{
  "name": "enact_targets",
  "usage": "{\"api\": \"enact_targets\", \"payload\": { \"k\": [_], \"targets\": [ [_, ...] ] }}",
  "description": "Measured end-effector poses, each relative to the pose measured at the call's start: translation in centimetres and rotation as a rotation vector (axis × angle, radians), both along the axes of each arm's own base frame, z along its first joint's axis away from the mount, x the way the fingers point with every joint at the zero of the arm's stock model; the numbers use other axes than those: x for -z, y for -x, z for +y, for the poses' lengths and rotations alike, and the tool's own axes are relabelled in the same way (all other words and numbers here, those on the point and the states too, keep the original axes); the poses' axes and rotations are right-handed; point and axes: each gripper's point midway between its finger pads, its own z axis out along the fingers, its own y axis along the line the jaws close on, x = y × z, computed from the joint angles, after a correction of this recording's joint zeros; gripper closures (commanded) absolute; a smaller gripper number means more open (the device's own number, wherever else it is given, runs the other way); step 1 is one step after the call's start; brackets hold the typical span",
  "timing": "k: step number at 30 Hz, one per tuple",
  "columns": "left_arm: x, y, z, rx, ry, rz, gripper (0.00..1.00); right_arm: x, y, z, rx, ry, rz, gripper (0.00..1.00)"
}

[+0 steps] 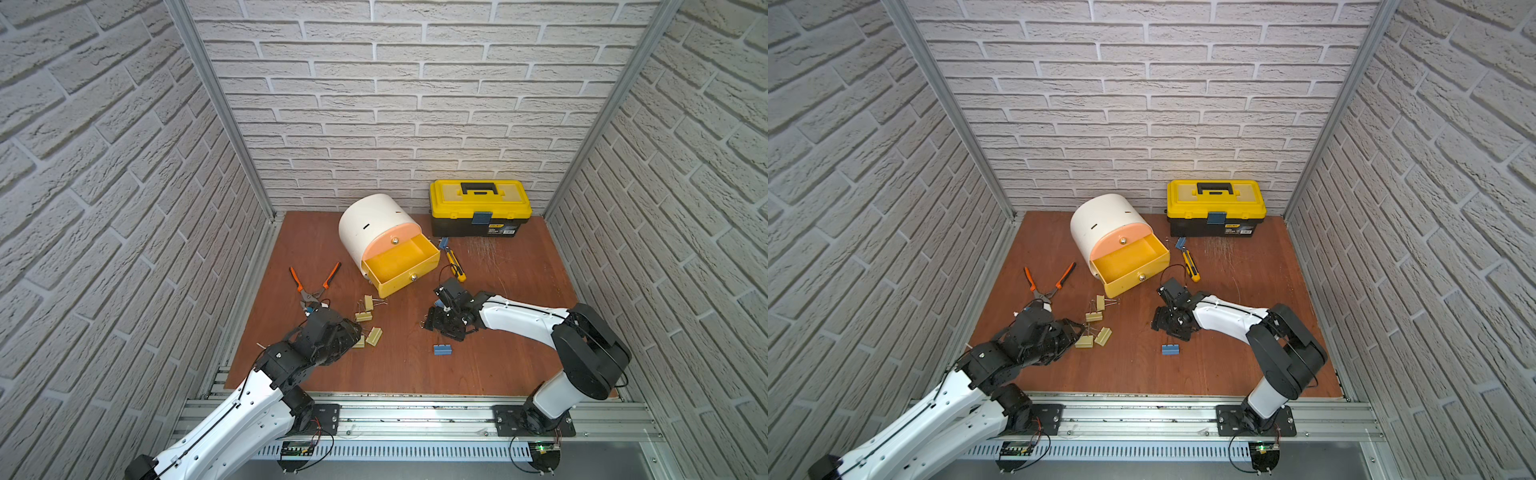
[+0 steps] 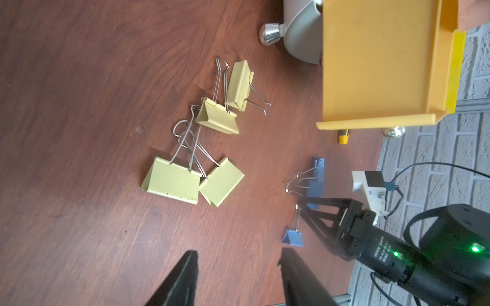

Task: Put the binder clips in the drawer according to color
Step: Pick up the binder clip at the center of the board.

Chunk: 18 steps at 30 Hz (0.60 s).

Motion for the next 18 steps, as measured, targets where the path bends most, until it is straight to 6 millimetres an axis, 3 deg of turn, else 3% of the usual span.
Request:
{"api": "enact_targets", "payload": {
  "k": [9, 18],
  "targets": [
    [0.8, -0.2, 0.0, 0.0, -0.026, 0.026, 0.45, -4.6, 1.9, -2.5, -0.085, 0.063, -0.071, 0.26],
    [0.7, -0.9, -0.5, 0.017, -0.048, 0.034, 0.45, -3.1, 4.9, -2.2, -0.209, 0.162, -0.001, 0.24]
  ]
}}
